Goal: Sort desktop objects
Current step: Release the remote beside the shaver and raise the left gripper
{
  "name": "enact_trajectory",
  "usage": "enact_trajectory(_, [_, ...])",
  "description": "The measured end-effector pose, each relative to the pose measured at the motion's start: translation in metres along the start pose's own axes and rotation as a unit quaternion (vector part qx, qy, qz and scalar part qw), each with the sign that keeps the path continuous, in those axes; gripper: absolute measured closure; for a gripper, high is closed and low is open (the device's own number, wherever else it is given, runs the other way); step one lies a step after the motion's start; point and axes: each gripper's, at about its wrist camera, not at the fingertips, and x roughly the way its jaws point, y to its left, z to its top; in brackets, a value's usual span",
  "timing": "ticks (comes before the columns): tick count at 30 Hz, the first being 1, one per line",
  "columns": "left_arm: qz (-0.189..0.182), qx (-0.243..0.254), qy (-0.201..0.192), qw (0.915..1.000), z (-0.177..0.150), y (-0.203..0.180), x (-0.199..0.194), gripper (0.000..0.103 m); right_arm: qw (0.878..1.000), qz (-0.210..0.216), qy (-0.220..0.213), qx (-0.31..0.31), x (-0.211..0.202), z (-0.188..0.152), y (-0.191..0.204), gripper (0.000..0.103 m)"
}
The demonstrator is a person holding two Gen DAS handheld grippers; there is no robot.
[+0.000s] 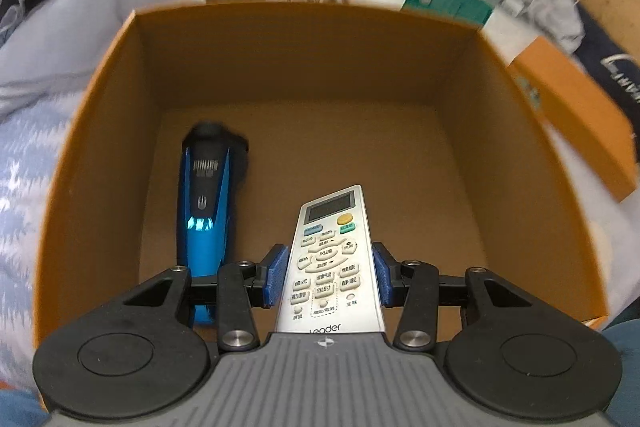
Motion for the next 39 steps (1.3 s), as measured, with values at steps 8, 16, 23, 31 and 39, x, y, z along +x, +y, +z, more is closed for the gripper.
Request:
enact_trajectory(8, [0.020,0.011,0.055,0.9982,-0.005,0.000,0.007,0.059,1.000,0.012,0.006,0.005,0.002,0.002,0.000,0.000])
enact_trajectory(16, [0.032,0.029,0.069,0.9967,-0.017,0.006,-0.004,0.066,1.000,0.020,0.005,0.012,0.001,0.003,-0.002,0.000])
enact_trajectory(23, [0.025,0.014,0.015,0.9995,-0.024,0.031,-0.054,0.051,1.000,0.021,0.001,0.013,0.000,0.004,-0.004,0.000])
enact_trajectory(31, [0.013,-0.015,-0.089,0.9958,-0.038,0.075,-0.149,0.027,1.000,0.027,-0.007,0.005,-0.003,0.003,-0.001,0.000])
enact_trajectory(39, [0.010,-0.020,-0.168,0.9855,-0.021,0.091,-0.198,0.017,0.999,0.023,-0.024,-0.025,-0.013,0.002,0.010,0.000])
